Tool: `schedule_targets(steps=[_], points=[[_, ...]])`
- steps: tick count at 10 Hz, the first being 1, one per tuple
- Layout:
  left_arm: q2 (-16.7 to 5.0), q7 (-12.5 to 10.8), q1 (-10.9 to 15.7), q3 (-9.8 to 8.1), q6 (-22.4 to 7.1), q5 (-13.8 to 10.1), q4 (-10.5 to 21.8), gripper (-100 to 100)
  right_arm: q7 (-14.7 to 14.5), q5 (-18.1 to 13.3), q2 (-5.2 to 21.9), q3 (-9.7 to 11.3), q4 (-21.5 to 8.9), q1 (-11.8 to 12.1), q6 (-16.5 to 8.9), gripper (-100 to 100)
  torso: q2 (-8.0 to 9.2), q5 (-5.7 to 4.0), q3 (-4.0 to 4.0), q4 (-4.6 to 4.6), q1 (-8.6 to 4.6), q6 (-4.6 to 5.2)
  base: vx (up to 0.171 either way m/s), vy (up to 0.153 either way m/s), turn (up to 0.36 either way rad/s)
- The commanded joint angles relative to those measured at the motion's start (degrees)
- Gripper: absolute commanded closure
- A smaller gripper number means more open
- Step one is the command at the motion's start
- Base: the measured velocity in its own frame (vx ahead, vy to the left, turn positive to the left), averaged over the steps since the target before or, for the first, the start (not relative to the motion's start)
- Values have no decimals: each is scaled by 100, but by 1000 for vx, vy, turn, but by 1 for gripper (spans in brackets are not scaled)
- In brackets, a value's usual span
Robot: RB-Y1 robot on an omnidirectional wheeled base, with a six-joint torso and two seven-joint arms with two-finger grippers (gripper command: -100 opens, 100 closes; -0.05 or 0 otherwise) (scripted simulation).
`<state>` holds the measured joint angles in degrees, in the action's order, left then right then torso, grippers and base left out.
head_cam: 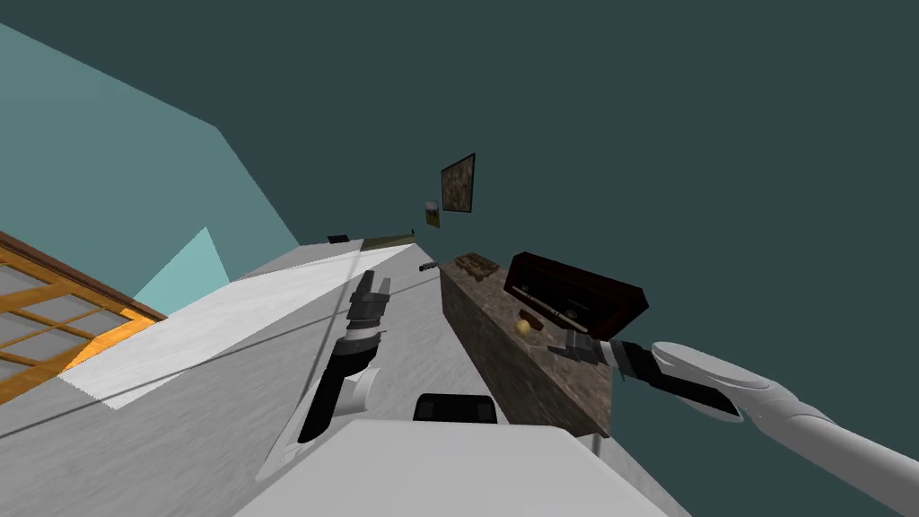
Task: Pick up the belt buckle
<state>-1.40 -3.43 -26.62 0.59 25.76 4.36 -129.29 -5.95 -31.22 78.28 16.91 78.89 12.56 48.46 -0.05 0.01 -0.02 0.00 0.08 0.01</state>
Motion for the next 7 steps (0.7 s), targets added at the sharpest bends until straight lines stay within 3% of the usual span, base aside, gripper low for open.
schedule_targets(steps=[1,4,5,7], points=[[0,0,0,0,0,0,0,0,-30,-184,286,173,-233,-9,14,-100,0,0,0,0,0,0,9,33,246],[0,0,0,0,0,0,0,0,-71,-483,771,490,-679,-5,79,-100,-7,2,-4,-2,11,-1,17,49,259],[0,0,0,0,0,0,0,0,-71,-483,786,490,-679,-5,79,-100,-7,3,-4,-2,14,0,20,44,72],[0,0,0,0,0,0,0,0,-84,-650,1034,689,-922,9,106,-100,-6,2,-4,-1,13,0,25,52,209]])
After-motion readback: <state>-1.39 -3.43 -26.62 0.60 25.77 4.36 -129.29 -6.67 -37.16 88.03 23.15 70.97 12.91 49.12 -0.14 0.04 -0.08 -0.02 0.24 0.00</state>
